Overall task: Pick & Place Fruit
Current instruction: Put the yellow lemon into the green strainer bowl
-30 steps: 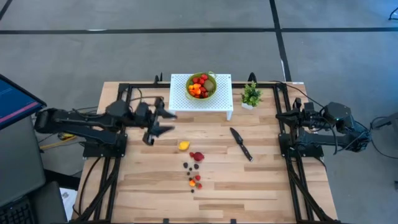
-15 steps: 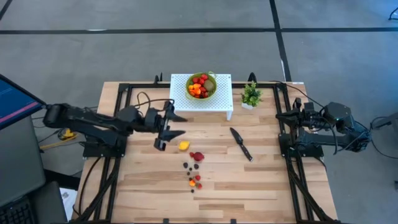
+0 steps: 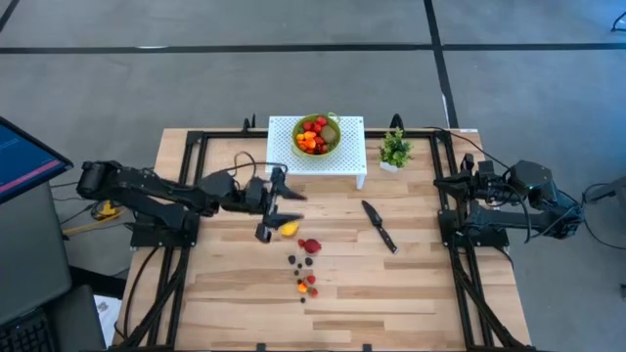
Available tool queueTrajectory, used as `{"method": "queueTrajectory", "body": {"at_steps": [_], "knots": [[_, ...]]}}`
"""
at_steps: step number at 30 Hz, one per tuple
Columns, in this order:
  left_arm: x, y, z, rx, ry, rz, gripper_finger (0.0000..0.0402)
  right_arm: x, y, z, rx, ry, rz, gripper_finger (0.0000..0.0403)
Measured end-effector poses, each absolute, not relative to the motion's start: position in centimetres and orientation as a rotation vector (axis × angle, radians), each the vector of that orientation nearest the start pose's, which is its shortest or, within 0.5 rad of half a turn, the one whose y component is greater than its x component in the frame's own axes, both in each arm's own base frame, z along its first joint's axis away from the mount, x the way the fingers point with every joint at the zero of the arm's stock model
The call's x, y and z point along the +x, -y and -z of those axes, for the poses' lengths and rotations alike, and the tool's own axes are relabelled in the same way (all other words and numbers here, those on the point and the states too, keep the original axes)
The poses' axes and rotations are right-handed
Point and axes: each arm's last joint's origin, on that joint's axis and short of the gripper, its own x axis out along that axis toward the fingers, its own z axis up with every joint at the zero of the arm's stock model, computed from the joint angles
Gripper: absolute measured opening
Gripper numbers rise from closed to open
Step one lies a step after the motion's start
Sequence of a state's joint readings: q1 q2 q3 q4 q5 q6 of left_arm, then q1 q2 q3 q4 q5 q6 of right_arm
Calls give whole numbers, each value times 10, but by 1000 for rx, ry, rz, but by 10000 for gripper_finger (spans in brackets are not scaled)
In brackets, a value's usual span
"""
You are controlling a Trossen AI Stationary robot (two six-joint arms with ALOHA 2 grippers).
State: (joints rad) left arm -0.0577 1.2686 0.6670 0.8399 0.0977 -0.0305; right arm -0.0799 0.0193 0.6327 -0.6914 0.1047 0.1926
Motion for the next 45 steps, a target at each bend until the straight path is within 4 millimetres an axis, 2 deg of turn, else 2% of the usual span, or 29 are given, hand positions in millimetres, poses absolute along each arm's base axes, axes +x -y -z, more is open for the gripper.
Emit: {"method": "queueTrajectory", "body": {"at_steps": [4,10,14,18,21,26,31,37,40,45], "knots": [[269,32,-279,17,117,288,204,18,4,-291,191,-60,191,17],[267,46,-276,19,85,343,203,18,4,-291,191,-60,191,17],[267,46,-276,21,90,345,204,18,4,-291,191,-60,191,17],[266,45,-286,-6,183,320,203,18,4,-291,191,-60,191,17],[265,44,-284,-10,155,318,203,18,4,-291,191,-60,191,17],[274,39,-258,-51,-56,278,207,18,4,-291,191,-60,191,17],[287,38,-231,-61,-177,243,205,18,4,-291,191,-60,191,17],[294,26,-220,-166,-220,171,206,18,4,-291,191,-60,191,17],[294,12,-218,-270,-249,104,222,18,4,-291,191,-60,191,17],[291,-3,-213,-327,-317,72,281,18,4,-291,191,-60,191,17]]}}
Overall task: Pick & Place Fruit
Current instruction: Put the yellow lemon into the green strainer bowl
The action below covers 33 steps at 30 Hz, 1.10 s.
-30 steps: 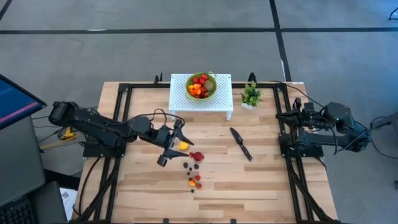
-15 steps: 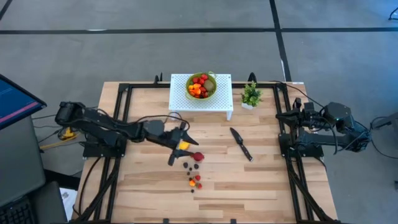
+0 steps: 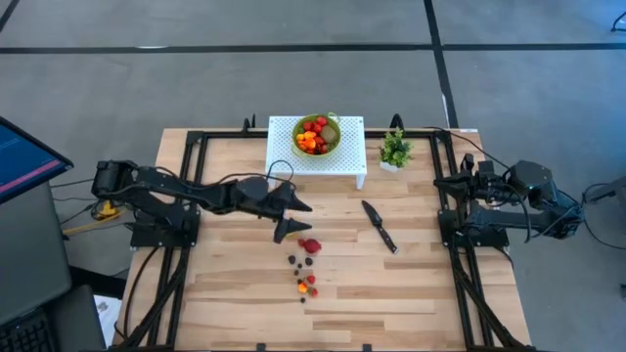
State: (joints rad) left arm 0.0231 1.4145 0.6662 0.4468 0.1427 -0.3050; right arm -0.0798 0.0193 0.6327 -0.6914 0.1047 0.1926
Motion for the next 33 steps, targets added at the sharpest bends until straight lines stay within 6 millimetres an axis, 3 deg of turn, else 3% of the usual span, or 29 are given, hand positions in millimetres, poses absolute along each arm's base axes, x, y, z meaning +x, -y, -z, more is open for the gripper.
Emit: {"method": "queueTrajectory", "body": {"at_steps": [7,12,17,26,33], "knots": [[291,-8,-211,-320,-323,9,324,18,4,-291,191,-60,191,17],[285,-4,-198,-306,-446,-219,317,18,4,-291,191,-60,191,17],[278,0,-188,-359,-543,-333,304,18,4,-291,191,-60,191,17],[271,11,-174,-399,-661,-402,301,18,4,-291,191,-60,191,17],[275,19,-147,-438,-770,-429,301,18,4,-291,191,-61,191,17]]}}
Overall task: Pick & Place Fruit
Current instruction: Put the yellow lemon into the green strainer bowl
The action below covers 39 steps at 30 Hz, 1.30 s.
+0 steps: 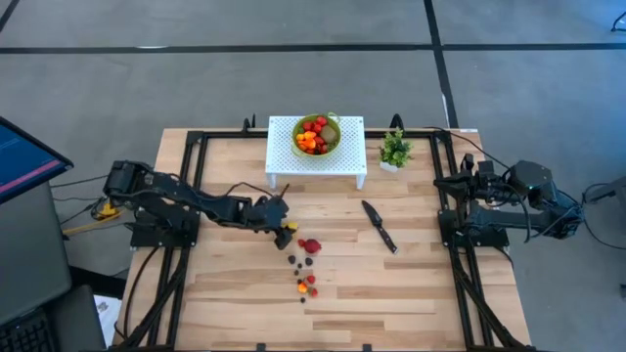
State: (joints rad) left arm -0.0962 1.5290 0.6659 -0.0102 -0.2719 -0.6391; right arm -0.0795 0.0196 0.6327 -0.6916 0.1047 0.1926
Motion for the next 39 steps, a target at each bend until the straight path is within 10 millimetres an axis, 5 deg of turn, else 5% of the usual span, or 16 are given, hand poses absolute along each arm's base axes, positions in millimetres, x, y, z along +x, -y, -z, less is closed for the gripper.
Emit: {"method": "queueTrajectory", "body": {"at_steps": [18,30,39], "knots": [[285,20,-112,-296,-863,-400,301,18,4,-291,191,-60,191,17],[286,20,-110,-233,-867,-376,300,18,4,-291,191,-61,191,17],[285,19,-109,-199,-871,-390,226,18,4,-291,191,-60,191,17]]}}
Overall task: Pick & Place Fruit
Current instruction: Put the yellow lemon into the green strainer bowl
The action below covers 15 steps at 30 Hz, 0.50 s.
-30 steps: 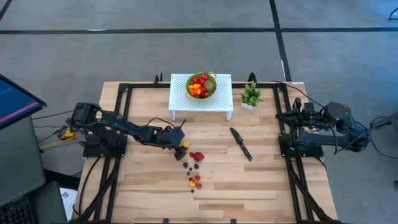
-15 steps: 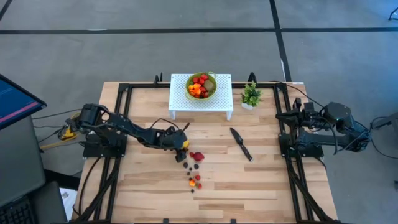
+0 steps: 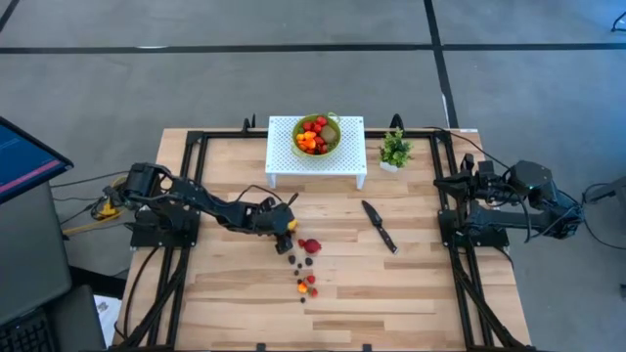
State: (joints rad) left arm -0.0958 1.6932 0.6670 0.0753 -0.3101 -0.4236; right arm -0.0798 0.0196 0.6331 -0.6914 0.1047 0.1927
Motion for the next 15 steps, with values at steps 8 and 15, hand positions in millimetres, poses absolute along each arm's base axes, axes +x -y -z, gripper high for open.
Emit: {"method": "queueTrajectory", "body": {"at_steps": [8,15], "knots": [[285,18,-110,-197,-869,-393,195,18,4,-291,191,-60,192,17],[285,19,-109,-199,-870,-390,204,18,4,-291,191,-60,192,17]]}}
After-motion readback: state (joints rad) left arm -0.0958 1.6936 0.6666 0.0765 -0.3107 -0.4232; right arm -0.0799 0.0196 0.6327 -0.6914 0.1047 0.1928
